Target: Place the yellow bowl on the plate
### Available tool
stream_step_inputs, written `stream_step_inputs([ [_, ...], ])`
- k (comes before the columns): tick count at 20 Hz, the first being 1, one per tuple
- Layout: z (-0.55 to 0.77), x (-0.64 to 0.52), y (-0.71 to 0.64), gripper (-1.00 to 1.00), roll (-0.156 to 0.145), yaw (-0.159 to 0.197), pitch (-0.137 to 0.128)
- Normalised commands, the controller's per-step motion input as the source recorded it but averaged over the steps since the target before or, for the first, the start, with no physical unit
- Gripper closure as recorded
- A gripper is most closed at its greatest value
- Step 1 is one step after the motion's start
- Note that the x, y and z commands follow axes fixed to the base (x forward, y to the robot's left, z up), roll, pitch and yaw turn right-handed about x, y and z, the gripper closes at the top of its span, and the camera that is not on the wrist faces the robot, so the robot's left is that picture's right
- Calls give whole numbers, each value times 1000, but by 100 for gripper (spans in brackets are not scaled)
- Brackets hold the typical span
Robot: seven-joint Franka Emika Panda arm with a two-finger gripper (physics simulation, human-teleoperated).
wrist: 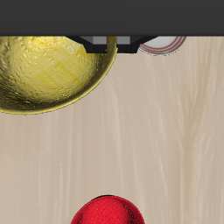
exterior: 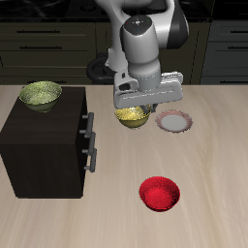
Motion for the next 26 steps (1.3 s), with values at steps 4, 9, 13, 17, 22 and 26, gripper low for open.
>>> stream_step_inputs([
  [4,37,-498,12,100,-9,5,-9],
  [9,-3,-430,-10,100,-11,-32,-21],
  [13,-129,-346,-26,100,7,-58,8],
  [17,-158,-272,11,100,32,-28,5],
  [22,-116,-182,31,100,28,-18,3],
  [26,-81,-173,-41,100,13,-23,13],
])
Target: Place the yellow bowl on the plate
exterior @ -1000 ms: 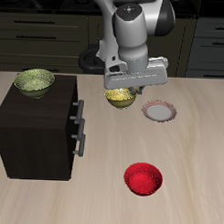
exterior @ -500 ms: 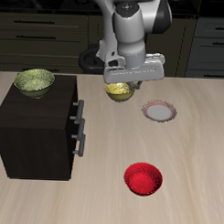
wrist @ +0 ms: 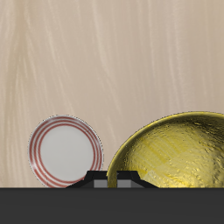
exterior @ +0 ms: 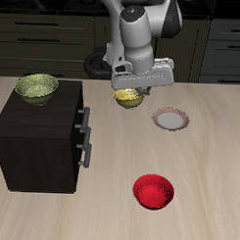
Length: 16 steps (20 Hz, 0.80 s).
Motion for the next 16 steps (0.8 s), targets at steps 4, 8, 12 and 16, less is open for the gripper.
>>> stream_step_inputs([
  [4,-58,-133,-98,100,-20,-37,4],
  [8,-40,-102,-81,100,-15,3,-6],
  [12,-68,-71,304,100,21,10,-20],
  [16,-66,-3,320,100,37,-11,14],
])
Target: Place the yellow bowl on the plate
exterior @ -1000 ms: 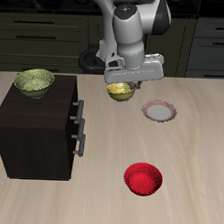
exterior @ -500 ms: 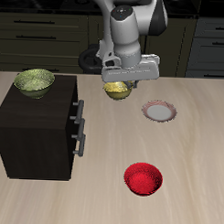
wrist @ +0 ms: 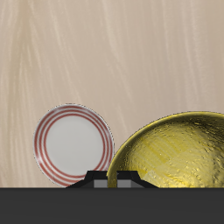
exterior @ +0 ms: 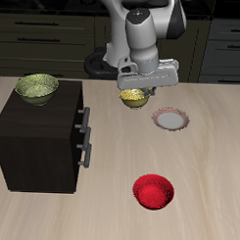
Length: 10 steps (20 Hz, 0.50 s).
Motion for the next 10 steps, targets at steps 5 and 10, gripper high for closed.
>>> stream_step_inputs([
  [5,-54,19,412,100,26,-21,15],
  [10,-24,33,276,100,1,-17,17],
])
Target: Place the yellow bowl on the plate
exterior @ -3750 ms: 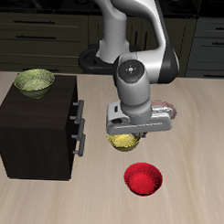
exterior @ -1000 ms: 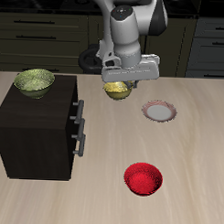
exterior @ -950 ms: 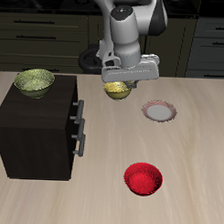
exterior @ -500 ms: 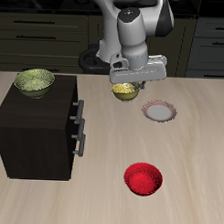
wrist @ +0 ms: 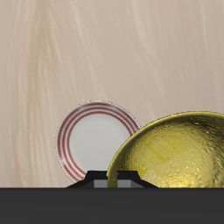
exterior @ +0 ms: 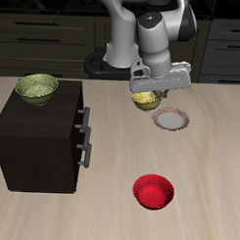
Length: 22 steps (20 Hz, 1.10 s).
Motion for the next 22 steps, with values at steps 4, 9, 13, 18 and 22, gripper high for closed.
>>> stream_step_inputs([
  [4,-49,-39,434,100,19,21,15],
  [9,39,-31,197,100,-2,19,-8],
  [13,-61,3,372,100,-43,45,11],
  [18,-87,-18,246,100,14,19,14],
  [22,-119,35,50,100,5,12,14],
])
